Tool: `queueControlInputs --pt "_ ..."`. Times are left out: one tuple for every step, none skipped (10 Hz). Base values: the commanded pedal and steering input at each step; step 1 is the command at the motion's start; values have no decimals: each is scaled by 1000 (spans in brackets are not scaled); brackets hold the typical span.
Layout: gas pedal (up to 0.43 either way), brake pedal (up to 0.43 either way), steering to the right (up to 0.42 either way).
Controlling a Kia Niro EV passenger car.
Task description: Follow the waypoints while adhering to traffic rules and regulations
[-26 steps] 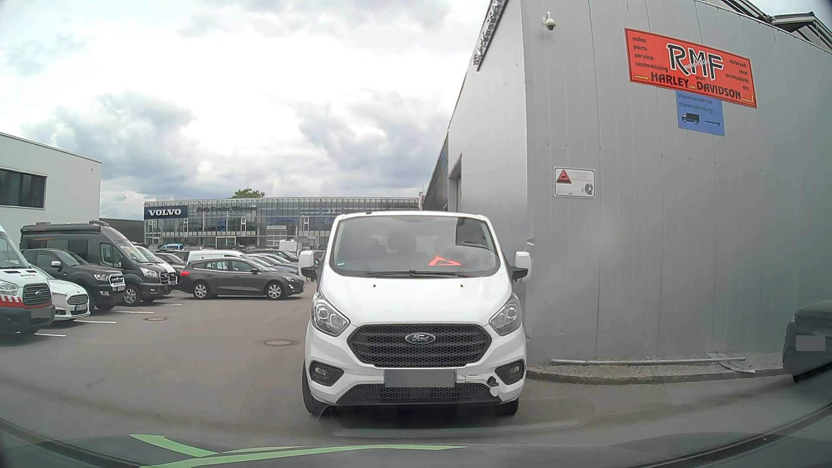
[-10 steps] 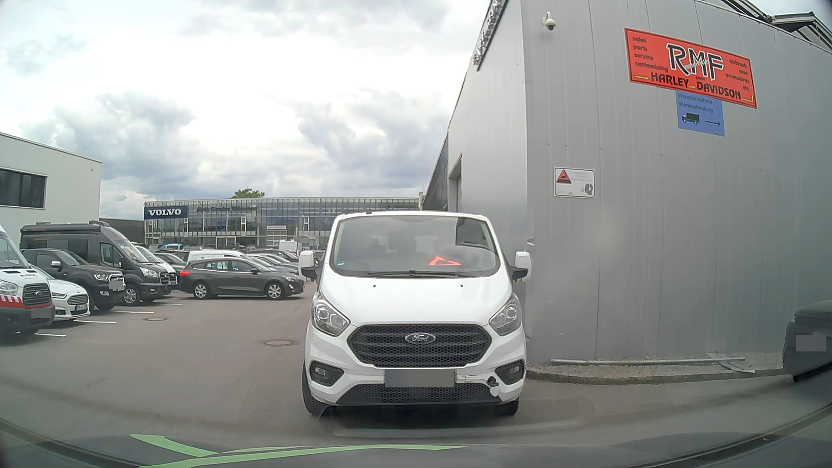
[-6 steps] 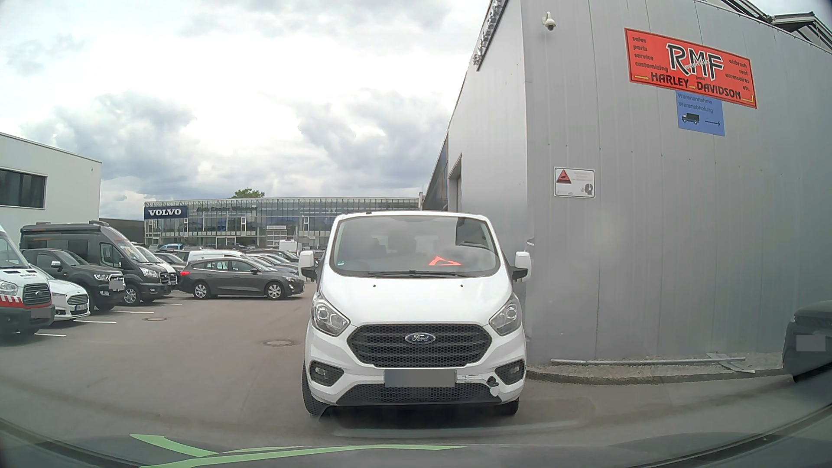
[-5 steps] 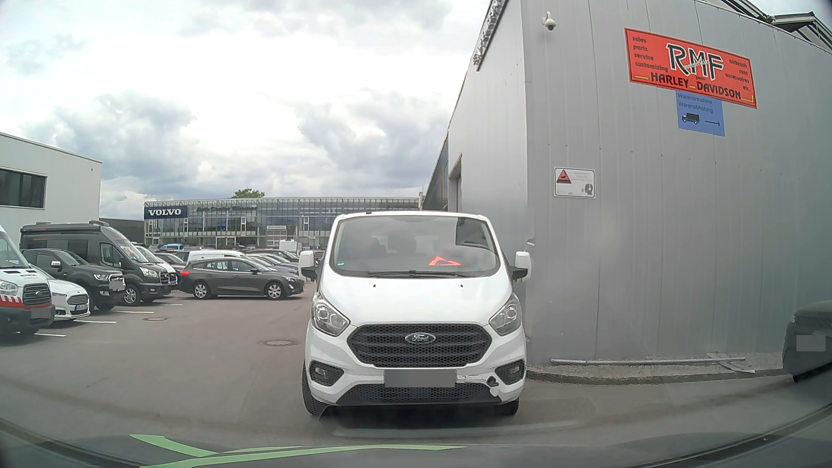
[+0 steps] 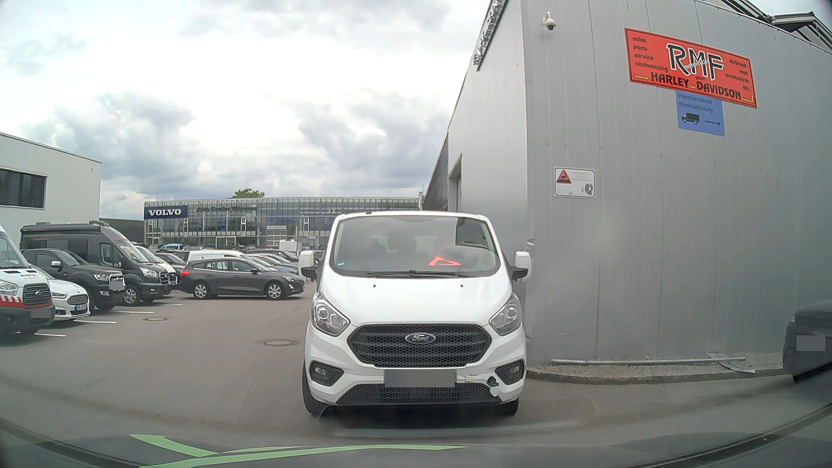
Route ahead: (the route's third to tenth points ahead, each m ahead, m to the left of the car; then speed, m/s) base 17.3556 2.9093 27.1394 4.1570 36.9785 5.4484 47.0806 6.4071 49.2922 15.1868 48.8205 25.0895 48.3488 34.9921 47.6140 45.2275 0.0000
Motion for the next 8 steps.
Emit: queueControlInputs --pt "0 457 -462" --pt "0 457 -463" --pt "0 457 -462" --pt "0 457 -462" --pt "0 457 -462" --pt "0 457 -462" --pt "0 457 -462" --pt "0 457 -462"
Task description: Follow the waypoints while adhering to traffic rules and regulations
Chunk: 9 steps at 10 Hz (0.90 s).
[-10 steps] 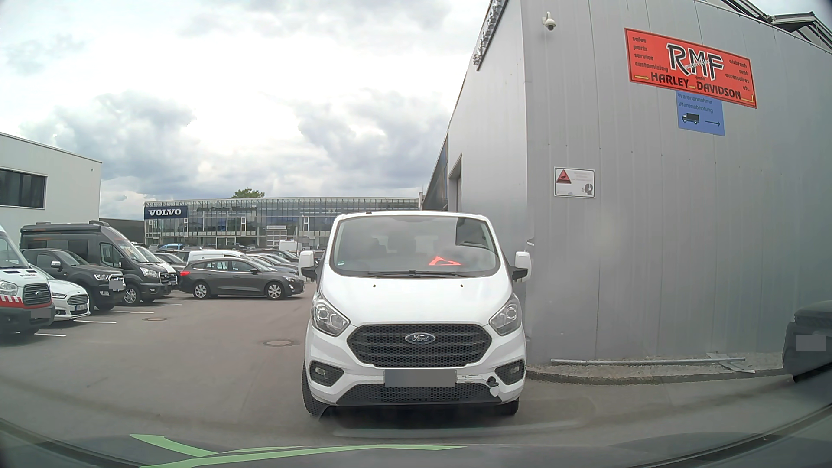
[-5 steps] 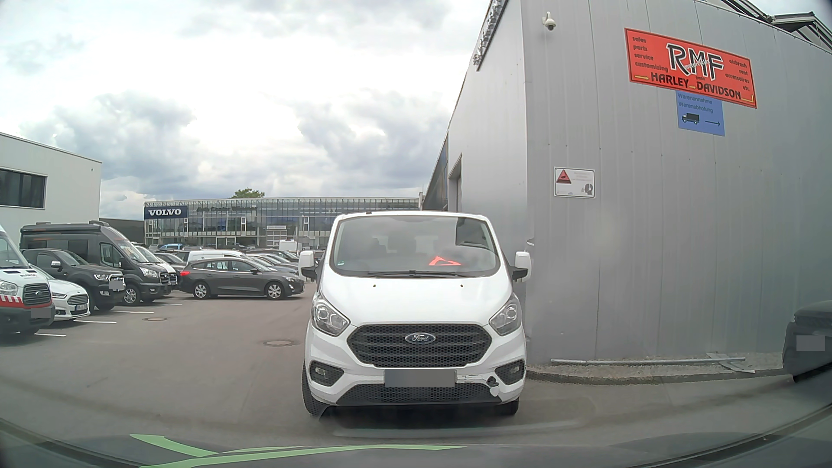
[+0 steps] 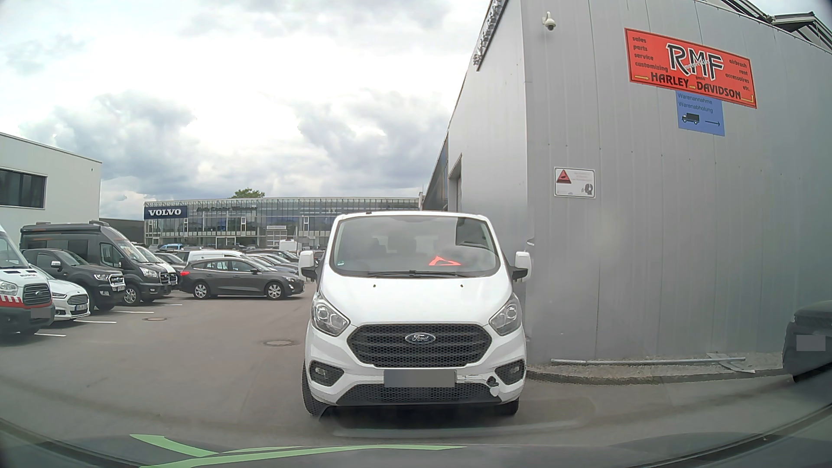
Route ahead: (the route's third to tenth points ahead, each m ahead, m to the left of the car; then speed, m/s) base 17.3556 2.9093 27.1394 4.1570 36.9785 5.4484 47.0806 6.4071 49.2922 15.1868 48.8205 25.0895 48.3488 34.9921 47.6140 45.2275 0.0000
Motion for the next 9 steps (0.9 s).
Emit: queueControlInputs --pt "0 457 -462" --pt "0 457 -462" --pt "0 451 -462" --pt "0 451 -462" --pt "0 451 -462" --pt "0 451 -462" --pt "0 445 -462" --pt "0 445 -462" --pt "0 445 -462"
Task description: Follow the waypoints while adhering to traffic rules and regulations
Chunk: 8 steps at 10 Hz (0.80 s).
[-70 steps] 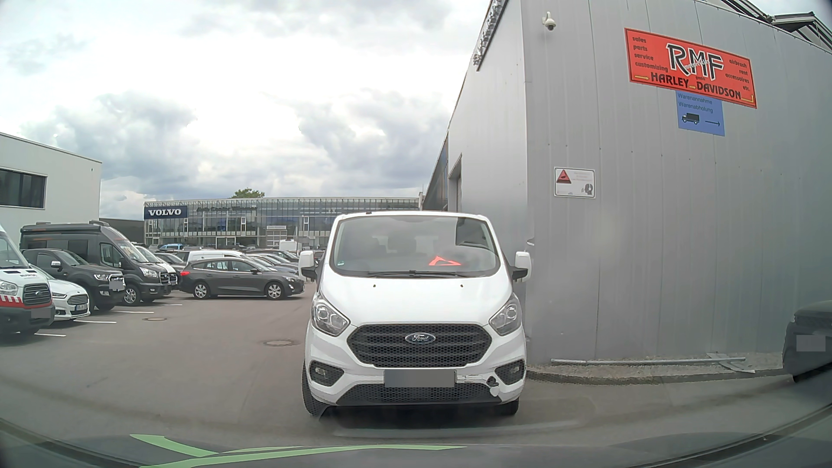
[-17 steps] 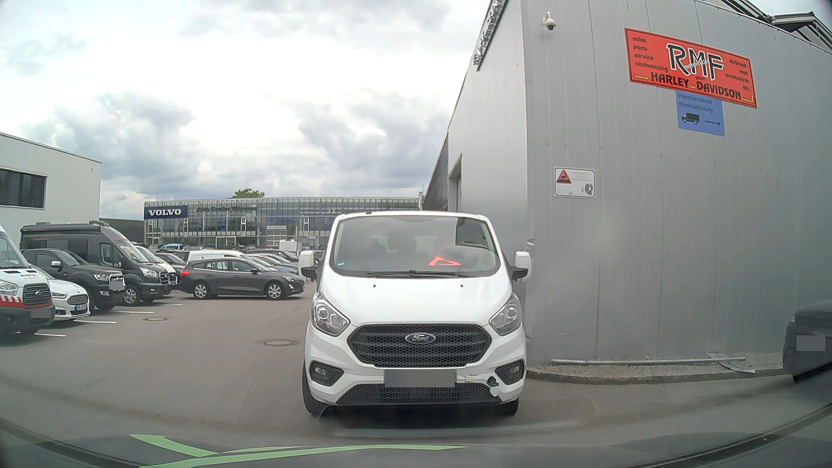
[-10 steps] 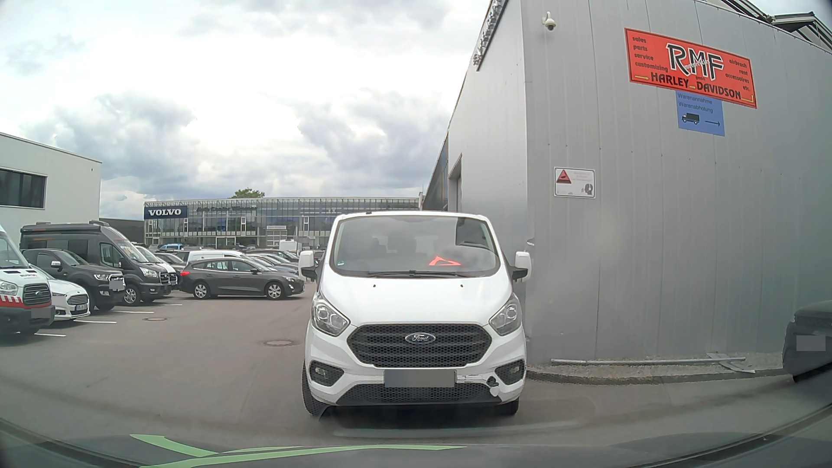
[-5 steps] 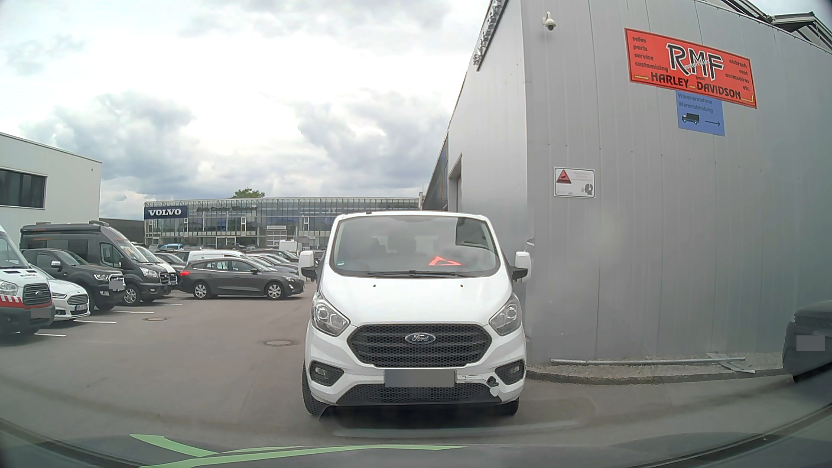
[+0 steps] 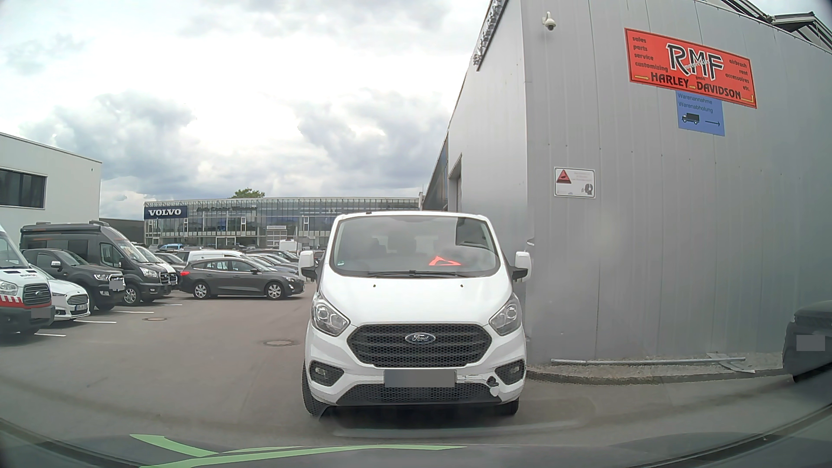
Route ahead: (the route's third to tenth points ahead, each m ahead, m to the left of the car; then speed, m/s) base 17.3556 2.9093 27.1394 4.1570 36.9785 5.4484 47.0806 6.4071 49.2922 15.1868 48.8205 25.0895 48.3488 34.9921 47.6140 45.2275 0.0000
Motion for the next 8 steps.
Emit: queueControlInputs --pt "0 445 -462" --pt "0 445 -462" --pt "0 445 -462" --pt "0 451 -462" --pt "0 451 -462" --pt "0 451 -463" --pt "0 451 -462" --pt "0 451 -462"
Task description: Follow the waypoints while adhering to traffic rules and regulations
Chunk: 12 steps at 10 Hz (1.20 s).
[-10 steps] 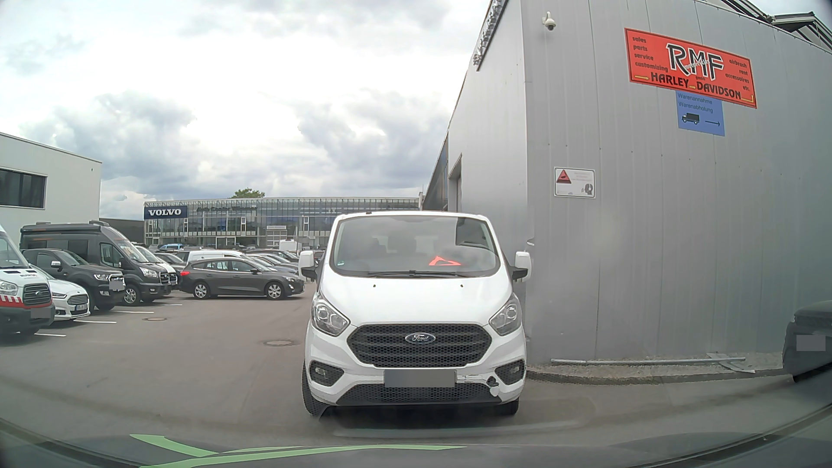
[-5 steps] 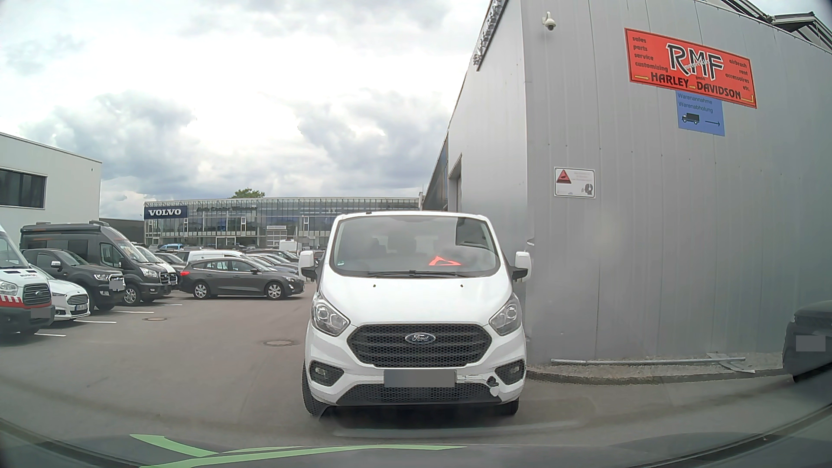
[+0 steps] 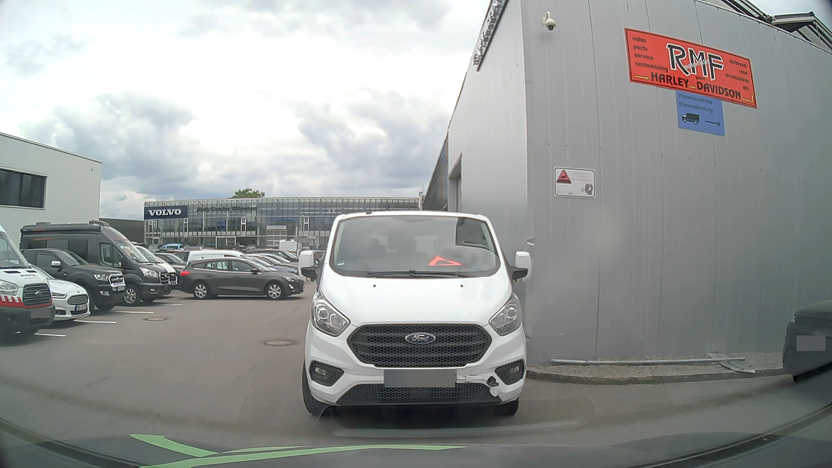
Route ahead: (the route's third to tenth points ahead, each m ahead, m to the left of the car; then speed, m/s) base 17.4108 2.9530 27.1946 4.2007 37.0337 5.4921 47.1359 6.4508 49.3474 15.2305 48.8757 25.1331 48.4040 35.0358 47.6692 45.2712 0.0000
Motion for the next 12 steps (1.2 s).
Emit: queueControlInputs --pt "0 451 -462" --pt "0 451 -462" --pt "0 451 -463" --pt "0 451 -462" --pt "0 457 -462" --pt "0 457 -462" --pt "0 451 -462" --pt "0 451 -462" --pt "0 451 -462" --pt "0 451 -462" --pt "0 451 -462" --pt "0 457 -462"
